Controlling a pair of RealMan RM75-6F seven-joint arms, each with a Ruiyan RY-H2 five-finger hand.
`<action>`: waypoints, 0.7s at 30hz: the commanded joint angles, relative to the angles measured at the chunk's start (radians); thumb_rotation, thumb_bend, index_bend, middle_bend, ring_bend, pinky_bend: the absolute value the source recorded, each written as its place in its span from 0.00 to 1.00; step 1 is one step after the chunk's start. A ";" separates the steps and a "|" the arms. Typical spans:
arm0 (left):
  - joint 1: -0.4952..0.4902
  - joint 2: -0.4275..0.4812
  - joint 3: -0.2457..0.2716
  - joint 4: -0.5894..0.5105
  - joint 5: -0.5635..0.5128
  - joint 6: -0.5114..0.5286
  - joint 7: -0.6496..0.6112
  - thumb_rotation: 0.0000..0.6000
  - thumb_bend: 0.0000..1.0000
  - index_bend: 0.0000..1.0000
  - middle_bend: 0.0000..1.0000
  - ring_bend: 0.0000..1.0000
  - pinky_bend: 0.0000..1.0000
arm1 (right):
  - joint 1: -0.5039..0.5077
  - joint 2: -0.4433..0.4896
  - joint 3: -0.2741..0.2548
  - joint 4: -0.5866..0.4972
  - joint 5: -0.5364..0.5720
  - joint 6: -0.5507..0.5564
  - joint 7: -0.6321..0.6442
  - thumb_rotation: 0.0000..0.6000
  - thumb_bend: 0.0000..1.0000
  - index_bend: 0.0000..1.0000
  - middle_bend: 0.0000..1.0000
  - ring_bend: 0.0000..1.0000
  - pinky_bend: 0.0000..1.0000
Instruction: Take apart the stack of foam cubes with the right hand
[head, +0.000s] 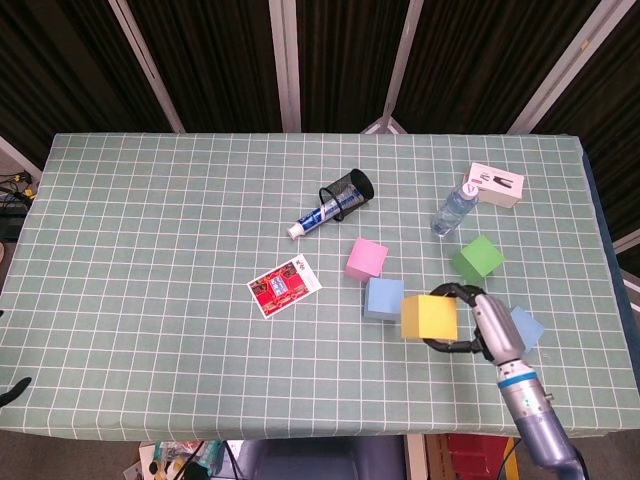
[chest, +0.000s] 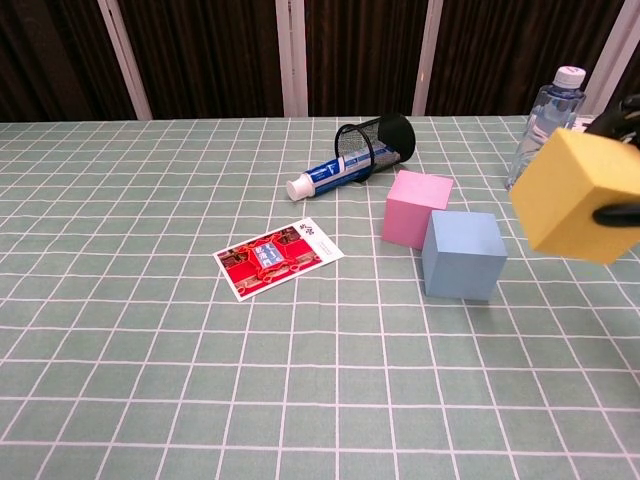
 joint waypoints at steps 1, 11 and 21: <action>0.001 0.000 0.000 0.000 -0.001 0.001 -0.001 1.00 0.18 0.17 0.01 0.00 0.00 | -0.014 -0.026 -0.058 0.012 -0.061 0.008 -0.006 1.00 0.10 0.45 0.60 0.41 0.23; 0.001 0.001 -0.001 0.002 0.000 0.004 -0.006 1.00 0.18 0.17 0.01 0.00 0.00 | 0.015 -0.070 -0.100 0.110 -0.042 -0.055 -0.033 1.00 0.10 0.45 0.60 0.40 0.16; 0.001 -0.002 0.000 0.000 -0.002 0.002 0.003 1.00 0.18 0.17 0.01 0.00 0.00 | 0.052 -0.031 -0.133 0.151 -0.020 -0.125 -0.158 1.00 0.10 0.22 0.29 0.16 0.02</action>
